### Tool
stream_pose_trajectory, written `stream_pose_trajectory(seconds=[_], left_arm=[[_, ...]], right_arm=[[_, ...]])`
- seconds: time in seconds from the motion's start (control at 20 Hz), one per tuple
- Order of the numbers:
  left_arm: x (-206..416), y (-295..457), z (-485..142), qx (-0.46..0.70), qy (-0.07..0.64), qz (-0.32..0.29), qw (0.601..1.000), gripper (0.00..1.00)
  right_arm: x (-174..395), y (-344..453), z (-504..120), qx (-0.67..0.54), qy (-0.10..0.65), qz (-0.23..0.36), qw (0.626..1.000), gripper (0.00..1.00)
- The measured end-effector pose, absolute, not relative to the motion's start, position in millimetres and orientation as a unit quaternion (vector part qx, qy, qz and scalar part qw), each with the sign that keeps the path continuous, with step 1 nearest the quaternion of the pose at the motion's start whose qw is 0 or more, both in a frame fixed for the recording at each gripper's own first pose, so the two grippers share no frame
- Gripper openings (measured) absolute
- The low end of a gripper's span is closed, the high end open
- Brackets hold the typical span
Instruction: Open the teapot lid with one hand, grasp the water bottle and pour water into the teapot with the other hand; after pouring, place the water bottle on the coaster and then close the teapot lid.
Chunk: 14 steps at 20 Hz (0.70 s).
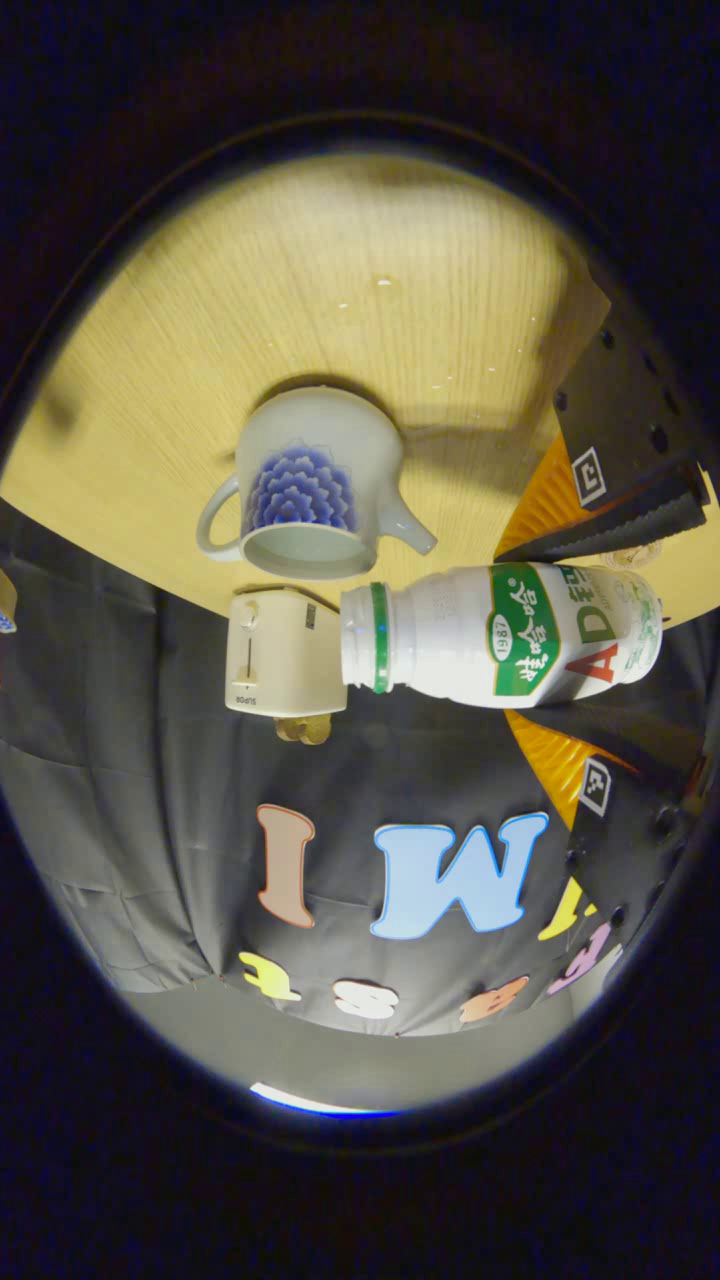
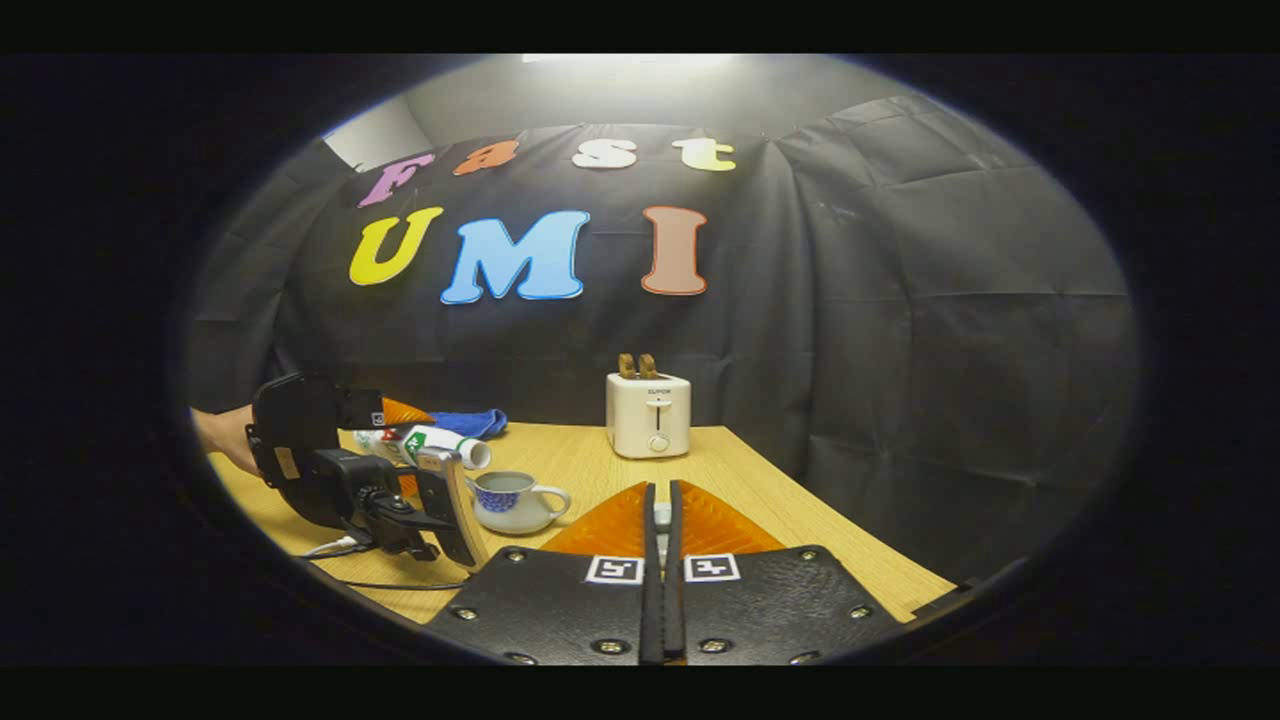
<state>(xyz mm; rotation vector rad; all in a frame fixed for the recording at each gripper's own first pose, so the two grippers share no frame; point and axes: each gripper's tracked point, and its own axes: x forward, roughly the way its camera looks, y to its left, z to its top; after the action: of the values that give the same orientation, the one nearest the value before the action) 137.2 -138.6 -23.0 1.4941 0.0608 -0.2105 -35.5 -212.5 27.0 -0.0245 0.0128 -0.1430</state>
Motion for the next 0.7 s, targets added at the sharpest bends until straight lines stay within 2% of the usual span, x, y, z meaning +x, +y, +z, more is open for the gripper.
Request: stream_pose_trajectory(seconds=[0.15,0.2,0.25,0.7], left_arm=[[138.0,-139.6,-22.4,0.689,0.027,-0.094,0.718,0.76],[137.5,-141.1,-22.1,0.695,0.024,-0.093,0.712,0.82],[137.2,-140.9,-22.0,0.700,0.021,-0.092,0.708,0.76],[135.8,-143.3,-14.4,0.719,0.012,-0.093,0.688,0.76]], right_arm=[[-35.6,-211.8,25.9,-0.013,0.009,-0.071,0.997,0.00],[-34.8,-211.5,24.0,-0.014,0.013,-0.070,0.997,0.00],[-34.9,-211.6,22.9,-0.012,0.015,-0.069,0.997,0.00],[-37.0,-213.0,28.8,-0.012,0.005,-0.072,0.997,0.00]])
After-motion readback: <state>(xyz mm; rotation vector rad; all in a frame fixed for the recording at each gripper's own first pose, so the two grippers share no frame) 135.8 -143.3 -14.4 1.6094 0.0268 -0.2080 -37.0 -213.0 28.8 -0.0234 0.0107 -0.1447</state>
